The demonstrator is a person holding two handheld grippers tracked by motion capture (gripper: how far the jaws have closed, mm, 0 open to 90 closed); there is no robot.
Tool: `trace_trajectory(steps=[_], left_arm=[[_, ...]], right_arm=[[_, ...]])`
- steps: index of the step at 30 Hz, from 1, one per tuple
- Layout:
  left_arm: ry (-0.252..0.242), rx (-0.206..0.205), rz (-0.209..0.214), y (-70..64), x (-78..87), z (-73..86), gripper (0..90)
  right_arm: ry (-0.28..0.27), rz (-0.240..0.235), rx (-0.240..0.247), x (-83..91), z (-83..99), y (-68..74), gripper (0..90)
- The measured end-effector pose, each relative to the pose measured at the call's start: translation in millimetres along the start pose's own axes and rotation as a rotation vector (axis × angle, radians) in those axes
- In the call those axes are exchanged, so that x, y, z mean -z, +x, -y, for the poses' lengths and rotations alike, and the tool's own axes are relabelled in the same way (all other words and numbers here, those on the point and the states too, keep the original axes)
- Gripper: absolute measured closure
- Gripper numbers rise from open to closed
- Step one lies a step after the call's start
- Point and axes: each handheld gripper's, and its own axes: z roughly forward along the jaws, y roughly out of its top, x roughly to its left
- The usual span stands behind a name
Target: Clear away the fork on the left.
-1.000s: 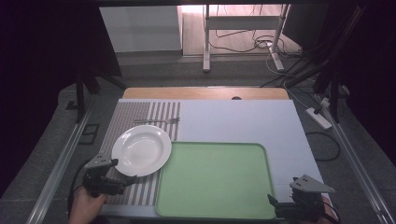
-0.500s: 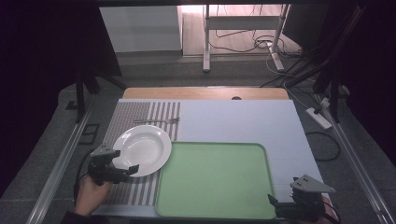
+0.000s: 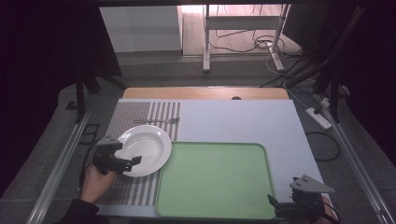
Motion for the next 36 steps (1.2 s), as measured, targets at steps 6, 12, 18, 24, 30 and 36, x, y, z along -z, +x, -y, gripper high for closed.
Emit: trace_trajectory(steps=[6, 12, 18, 24, 30, 36], left_arm=[[0.005, 0.007, -0.002, 7.1, -9.3, -10.8, 0.0], [0.008, 0.016, -0.003, 13.6, -19.0, -21.8, 0.0], [0.005, 0.021, 0.0, 19.3, -26.6, -32.1, 0.0], [0.009, 0.02, -0.002, 25.3, -36.5, -42.0, 0.0], [0.004, 0.025, -0.008, 33.4, -44.9, -51.3, 0.0], [0.004, 0.036, -0.006, 40.1, -51.5, -58.7, 0.0]], right_arm=[[-0.003, 0.001, -0.004, -0.1, 0.1, -0.2, 0.0], [-0.003, 0.001, -0.005, -0.1, 0.1, -0.3, 0.0], [-0.003, 0.002, -0.009, -0.3, 0.1, -0.5, 0.0], [-0.003, -0.004, -0.007, -0.2, 0.1, -0.6, 0.0], [-0.008, -0.009, -0.002, 0.0, 0.3, -0.5, 0.0], [-0.006, -0.012, -0.001, -0.1, 0.2, -0.4, 0.0]])
